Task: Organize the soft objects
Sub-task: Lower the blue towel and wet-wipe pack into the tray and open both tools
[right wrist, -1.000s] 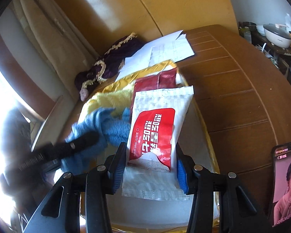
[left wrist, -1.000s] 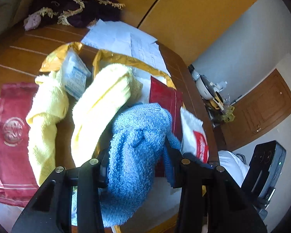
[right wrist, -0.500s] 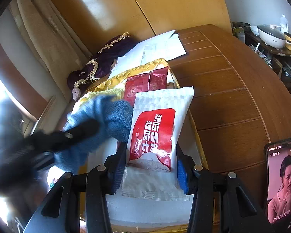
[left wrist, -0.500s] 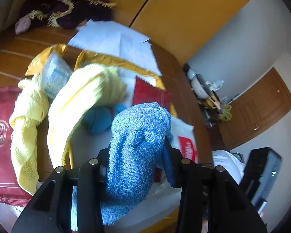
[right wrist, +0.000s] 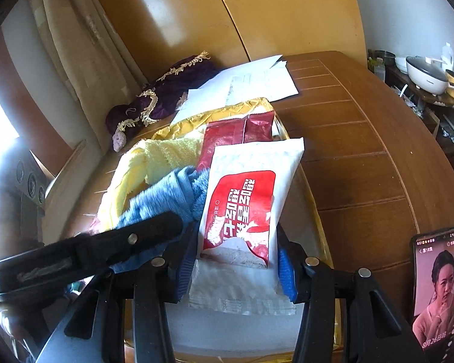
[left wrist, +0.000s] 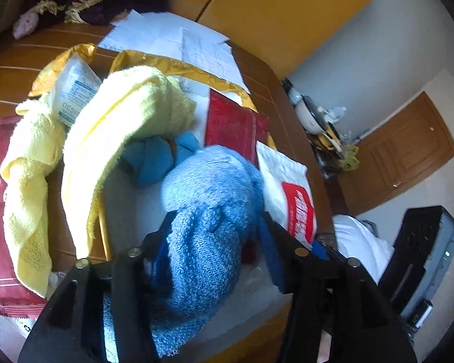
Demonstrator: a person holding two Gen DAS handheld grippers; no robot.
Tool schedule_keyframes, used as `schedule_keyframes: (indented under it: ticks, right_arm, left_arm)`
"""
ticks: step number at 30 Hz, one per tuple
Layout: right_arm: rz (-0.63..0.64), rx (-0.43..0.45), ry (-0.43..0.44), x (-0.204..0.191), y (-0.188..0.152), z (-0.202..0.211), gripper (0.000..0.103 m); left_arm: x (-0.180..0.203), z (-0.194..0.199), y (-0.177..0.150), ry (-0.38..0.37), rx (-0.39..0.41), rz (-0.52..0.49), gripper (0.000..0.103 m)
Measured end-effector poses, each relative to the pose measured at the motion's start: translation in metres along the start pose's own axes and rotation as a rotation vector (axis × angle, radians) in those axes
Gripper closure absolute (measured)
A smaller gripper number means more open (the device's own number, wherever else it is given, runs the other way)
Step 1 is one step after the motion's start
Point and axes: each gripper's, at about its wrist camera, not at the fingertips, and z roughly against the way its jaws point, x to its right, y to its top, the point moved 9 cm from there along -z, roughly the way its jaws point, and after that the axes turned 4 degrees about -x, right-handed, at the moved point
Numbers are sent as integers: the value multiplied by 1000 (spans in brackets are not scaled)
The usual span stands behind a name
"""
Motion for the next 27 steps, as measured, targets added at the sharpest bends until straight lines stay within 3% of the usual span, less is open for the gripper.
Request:
schedule_keyframes:
  ticks: [4,6,8,12,16,22,27]
  right_arm:
    - [-5,19,-1,-2,4,6,51]
    - [-8,35,-10,-2,7,10,45]
    - [-17,49,-21,-2,9,14,44]
    - [-23,89,-47,-4,15,26,43]
    - [11,130,-51,-18,17,38,42]
    - [85,112,84,-63,12,35,42]
    - [163,71,182,-109,2,23,42]
  left_arm:
    - [0,13,-6,-81,-8,20,44]
    - [-1,25,-3,-116,19,24,37]
    - [-3,34,2,-139,50,31,31]
    - [-5,47,7,-155,82,31,31]
    - [-13,61,12,-144,124,26,31]
    - [-52,95,17,-95,207,59,31]
    - [-104,129,17,41,300,117,31]
